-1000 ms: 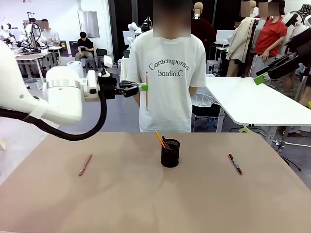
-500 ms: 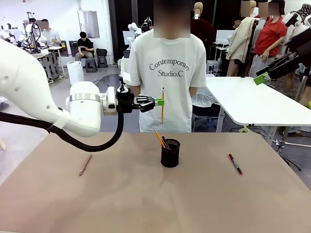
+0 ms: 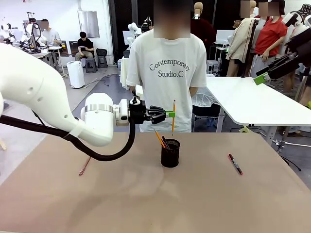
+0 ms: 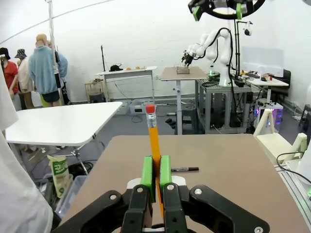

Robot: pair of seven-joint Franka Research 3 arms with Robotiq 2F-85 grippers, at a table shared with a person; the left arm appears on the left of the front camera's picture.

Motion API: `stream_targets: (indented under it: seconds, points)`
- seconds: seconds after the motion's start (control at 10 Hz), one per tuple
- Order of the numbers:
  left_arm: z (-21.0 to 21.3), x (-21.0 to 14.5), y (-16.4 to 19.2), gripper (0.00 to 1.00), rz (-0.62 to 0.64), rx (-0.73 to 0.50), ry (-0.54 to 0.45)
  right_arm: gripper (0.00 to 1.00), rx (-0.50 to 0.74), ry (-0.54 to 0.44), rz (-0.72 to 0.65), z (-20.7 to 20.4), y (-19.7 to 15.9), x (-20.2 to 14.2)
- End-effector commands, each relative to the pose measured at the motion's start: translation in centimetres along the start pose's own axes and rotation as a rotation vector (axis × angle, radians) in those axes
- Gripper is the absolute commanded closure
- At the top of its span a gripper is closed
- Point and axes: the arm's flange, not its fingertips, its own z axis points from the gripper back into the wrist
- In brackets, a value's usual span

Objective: Place the pens into the pen holder.
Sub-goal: Pick up a writing instrument from the table and place it into the Pen holder.

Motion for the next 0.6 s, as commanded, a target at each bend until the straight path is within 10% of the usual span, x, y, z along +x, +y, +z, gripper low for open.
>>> stream_targets:
  seconds: [0.0, 0.5]
  points:
    - [-0.5, -1.2, -0.6, 1.0, 0.045, -0.024, -0.022, 0.0, 0.003, -0.012, 0.005, -0.1, 0.1, 0.1]
    - [-0.6, -2.8, -0.9, 1.0, 0.054, -0.036, -0.004, 0.0, 0.003, -0.012, 0.005, -0.1, 0.1, 0.1]
